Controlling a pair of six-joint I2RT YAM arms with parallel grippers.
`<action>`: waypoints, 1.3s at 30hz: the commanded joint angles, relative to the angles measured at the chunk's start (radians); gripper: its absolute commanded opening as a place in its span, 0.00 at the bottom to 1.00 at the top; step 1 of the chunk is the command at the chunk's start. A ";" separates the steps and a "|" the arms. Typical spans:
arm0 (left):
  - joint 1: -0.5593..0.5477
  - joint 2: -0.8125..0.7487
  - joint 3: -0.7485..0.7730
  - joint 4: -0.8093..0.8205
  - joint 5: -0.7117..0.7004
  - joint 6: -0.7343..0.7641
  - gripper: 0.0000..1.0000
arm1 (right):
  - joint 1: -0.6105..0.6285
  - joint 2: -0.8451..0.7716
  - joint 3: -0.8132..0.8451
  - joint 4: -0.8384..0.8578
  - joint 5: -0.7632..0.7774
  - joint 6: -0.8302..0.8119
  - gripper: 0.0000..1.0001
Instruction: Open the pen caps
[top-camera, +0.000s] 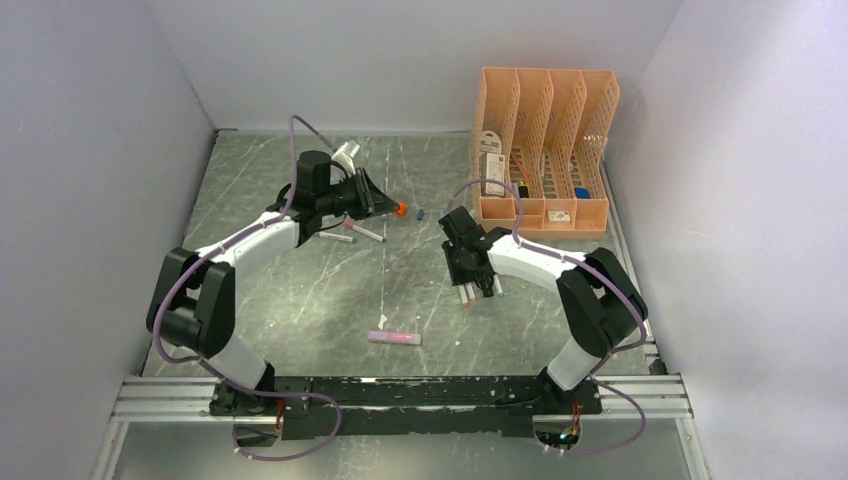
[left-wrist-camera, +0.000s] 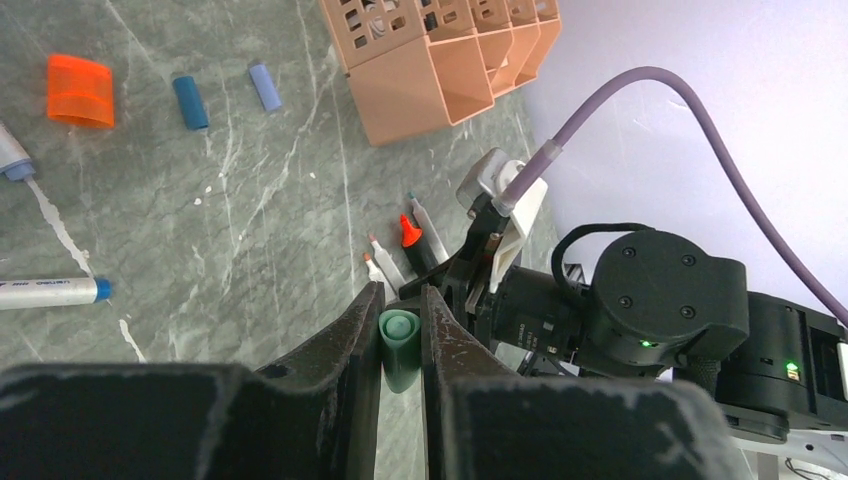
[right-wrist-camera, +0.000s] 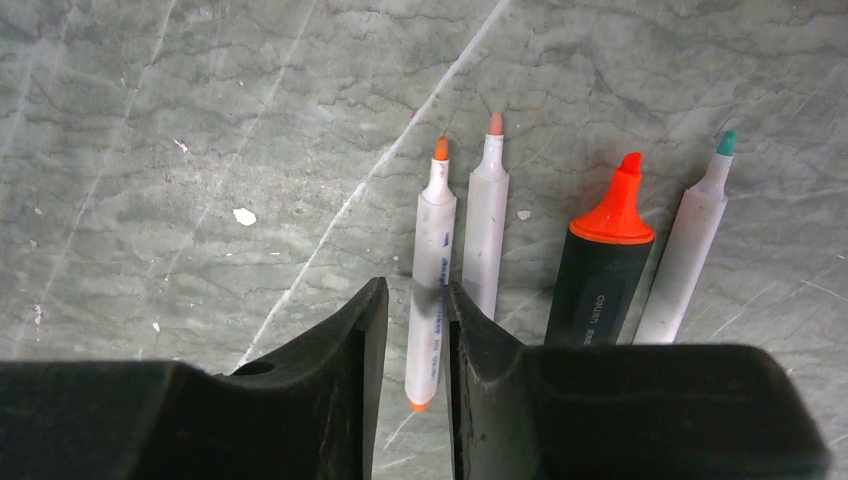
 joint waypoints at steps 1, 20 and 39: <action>-0.006 0.034 0.024 0.005 -0.008 0.017 0.22 | -0.002 -0.012 0.022 -0.006 0.019 -0.004 0.26; -0.077 0.606 0.599 -0.281 -0.281 0.175 0.29 | 0.005 -0.266 0.022 -0.145 0.043 0.026 0.43; -0.077 0.688 0.667 -0.328 -0.327 0.223 0.56 | 0.003 -0.282 -0.026 -0.114 0.004 0.035 0.44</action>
